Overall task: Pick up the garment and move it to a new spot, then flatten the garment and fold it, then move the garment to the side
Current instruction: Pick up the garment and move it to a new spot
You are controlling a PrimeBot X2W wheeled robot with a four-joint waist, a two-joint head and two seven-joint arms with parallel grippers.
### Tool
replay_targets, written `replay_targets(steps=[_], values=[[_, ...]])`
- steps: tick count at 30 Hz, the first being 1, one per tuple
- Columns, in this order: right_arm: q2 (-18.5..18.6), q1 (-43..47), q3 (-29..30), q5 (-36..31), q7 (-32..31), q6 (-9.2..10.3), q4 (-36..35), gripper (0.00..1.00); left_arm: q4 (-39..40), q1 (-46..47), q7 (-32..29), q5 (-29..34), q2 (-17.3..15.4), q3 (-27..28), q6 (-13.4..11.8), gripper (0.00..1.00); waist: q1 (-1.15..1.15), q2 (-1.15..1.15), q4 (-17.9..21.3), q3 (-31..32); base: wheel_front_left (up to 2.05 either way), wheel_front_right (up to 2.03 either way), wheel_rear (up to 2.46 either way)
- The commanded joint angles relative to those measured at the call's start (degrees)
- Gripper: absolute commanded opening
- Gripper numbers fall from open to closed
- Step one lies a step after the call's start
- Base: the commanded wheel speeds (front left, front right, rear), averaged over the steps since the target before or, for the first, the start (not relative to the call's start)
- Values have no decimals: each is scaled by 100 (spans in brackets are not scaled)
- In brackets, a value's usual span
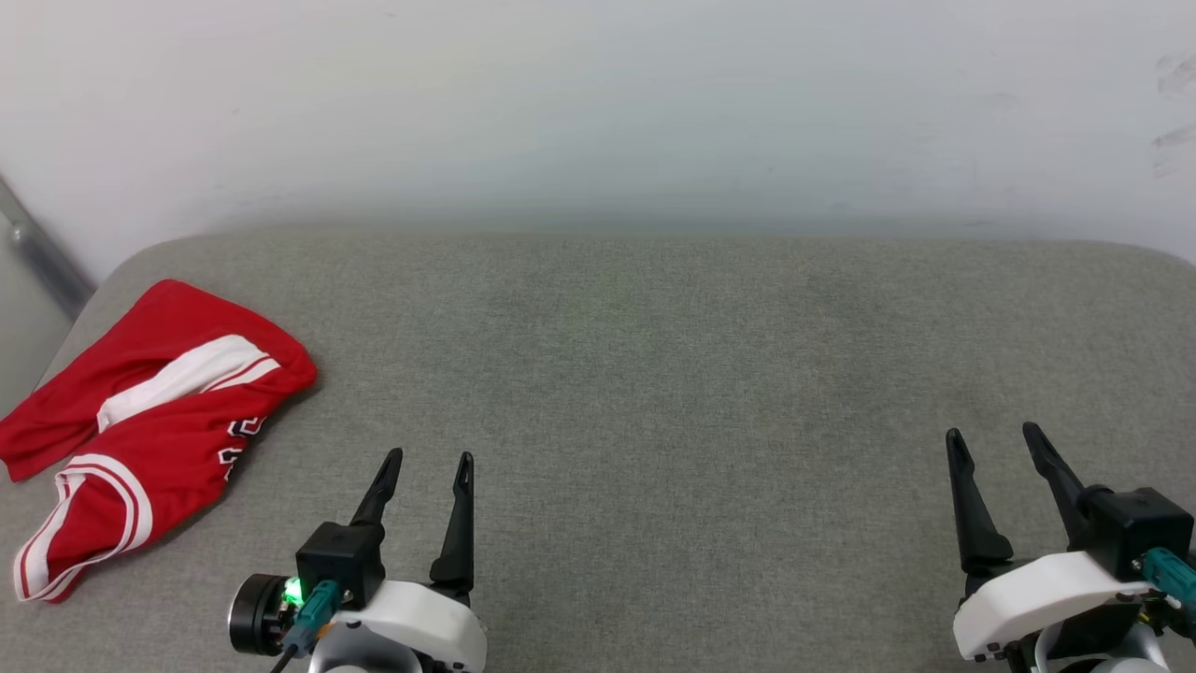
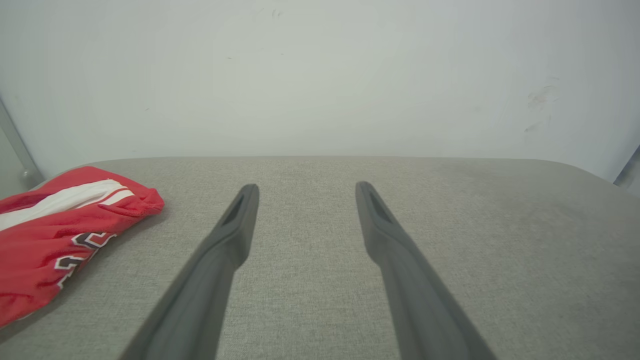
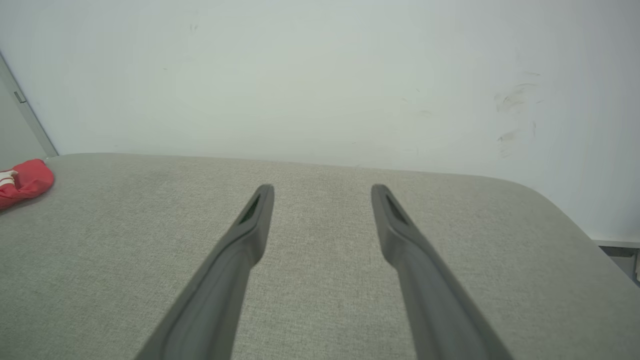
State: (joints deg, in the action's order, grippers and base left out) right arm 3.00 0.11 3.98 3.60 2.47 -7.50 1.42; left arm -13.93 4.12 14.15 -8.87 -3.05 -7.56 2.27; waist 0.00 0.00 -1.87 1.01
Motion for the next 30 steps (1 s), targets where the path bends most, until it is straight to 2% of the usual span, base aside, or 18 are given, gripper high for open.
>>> replay_targets(steps=[1,9,16,25,26,30], values=[[-19,51,4,-137,29,2,-51,100,-5,94,45,122,4,-17,-37,100,0,0,-9,0,0,0,0],[-19,126,40,-318,53,2,-202,100,-80,210,119,78,13,13,-75,100,0,0,-336,-53,0,0,0],[-19,144,-72,-211,3,2,-406,100,-53,289,108,-154,16,33,-218,100,0,0,-1024,-143,0,0,0],[-15,128,-273,-228,-47,3,-653,100,53,203,108,-237,20,269,-275,100,0,0,-1988,-240,0,0,0],[-15,128,-273,-228,-47,3,-653,100,53,203,108,-237,20,269,-275,100,0,0,-1988,-240,0,0,0],[-15,121,-366,-228,-81,3,-746,100,107,182,107,-238,19,372,-317,100,0,0,-2382,-278,0,0,0]])
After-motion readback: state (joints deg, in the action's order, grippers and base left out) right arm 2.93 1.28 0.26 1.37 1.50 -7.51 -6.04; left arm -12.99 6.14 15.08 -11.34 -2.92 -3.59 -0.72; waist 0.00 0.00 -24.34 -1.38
